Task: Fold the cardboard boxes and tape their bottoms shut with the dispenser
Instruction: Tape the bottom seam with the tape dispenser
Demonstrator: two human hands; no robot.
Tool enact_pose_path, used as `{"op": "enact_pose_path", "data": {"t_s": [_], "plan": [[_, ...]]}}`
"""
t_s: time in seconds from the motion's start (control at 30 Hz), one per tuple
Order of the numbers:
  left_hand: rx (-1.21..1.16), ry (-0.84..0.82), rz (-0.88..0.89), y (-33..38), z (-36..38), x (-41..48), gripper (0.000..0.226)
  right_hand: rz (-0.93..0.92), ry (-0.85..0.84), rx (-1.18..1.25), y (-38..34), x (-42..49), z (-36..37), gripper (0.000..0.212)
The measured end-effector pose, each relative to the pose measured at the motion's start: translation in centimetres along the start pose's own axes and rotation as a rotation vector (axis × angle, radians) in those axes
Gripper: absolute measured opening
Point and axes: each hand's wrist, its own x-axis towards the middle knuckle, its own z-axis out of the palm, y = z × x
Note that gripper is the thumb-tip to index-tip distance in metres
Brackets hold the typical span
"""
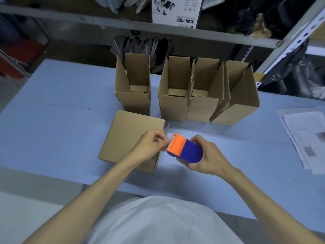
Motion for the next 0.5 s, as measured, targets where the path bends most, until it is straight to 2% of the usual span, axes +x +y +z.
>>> {"op": "enact_pose_path", "data": {"t_s": [0.1,0.3,0.4,0.5], "plan": [[-0.046,0.025,-0.064,-0.2,-0.4,0.2,0.015,-0.077,0.079,-0.152,-0.3,0.1,0.0,0.053],[0.12,0.197,-0.119,-0.9,-0.7,0.7,0.014,-0.221,0.077,-0.229,-1.0,0.8,0.0,0.042],[0.137,0.216,-0.115,-0.9,-0.7,0.7,0.015,-0.237,0.042,-0.238,-1.0,0.7,-0.6,0.041],[0.166,0.314,-0.148,-2.0,-3.3,0.7,0.02,-0.193,0.031,-0.325,0.6,-0.5,-1.7,0.042]]}}
